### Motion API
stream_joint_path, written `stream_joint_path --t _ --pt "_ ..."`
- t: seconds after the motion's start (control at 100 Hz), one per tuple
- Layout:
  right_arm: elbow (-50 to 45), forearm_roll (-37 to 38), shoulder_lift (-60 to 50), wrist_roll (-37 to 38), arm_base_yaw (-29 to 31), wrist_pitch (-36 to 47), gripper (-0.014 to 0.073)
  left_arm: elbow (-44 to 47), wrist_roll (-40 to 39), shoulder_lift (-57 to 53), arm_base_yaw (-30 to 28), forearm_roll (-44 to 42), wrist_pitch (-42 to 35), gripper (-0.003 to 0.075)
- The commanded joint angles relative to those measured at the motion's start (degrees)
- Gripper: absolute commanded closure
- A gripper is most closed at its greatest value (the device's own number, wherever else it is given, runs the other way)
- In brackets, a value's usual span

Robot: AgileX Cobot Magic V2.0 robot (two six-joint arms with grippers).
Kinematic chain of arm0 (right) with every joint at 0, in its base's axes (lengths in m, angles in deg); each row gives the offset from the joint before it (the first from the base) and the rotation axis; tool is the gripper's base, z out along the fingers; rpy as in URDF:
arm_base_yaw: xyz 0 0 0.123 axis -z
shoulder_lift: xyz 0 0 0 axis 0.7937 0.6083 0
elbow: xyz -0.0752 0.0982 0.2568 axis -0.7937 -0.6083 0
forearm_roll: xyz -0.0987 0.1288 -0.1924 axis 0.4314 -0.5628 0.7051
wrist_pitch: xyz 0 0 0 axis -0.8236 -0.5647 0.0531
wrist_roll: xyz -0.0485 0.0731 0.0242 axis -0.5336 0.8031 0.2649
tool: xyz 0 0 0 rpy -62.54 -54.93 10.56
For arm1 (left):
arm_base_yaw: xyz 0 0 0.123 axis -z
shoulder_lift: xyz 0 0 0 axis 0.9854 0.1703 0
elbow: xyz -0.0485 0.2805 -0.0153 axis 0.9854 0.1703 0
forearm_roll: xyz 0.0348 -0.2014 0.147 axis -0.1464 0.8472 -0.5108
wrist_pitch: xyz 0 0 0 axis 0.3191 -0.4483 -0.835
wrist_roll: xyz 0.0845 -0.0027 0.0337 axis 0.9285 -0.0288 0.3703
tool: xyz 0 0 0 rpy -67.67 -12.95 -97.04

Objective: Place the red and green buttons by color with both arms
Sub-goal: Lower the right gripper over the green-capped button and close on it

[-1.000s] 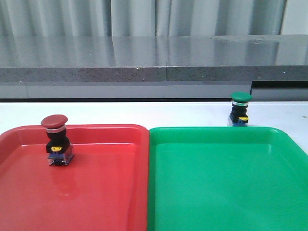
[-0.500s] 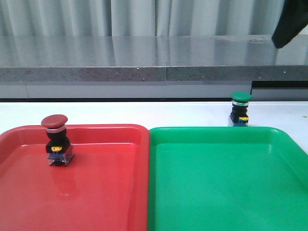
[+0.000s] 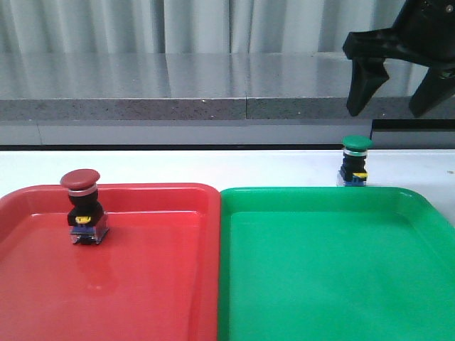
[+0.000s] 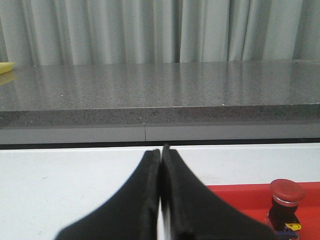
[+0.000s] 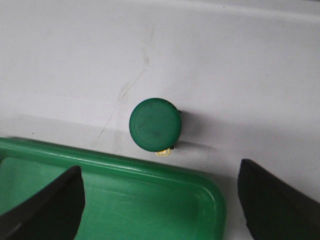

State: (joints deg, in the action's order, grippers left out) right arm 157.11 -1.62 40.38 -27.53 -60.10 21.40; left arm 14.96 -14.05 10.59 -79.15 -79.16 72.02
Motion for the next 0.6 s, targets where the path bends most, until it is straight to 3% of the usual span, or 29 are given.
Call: stream_joint_path --t 0.0,0.59 --pt "3.2 -0.4 -0.3 -0.7 -0.5 2.8 -0.0028 2.4 -0.6 -1.3 -0.1 0.5 -4.6 0.0739" --pt "8.3 -0.4 10.5 -0.7 -1.3 4.2 -0.0020 2.4 -0.6 -1.3 -0.1 0.5 -4.6 0.0739"
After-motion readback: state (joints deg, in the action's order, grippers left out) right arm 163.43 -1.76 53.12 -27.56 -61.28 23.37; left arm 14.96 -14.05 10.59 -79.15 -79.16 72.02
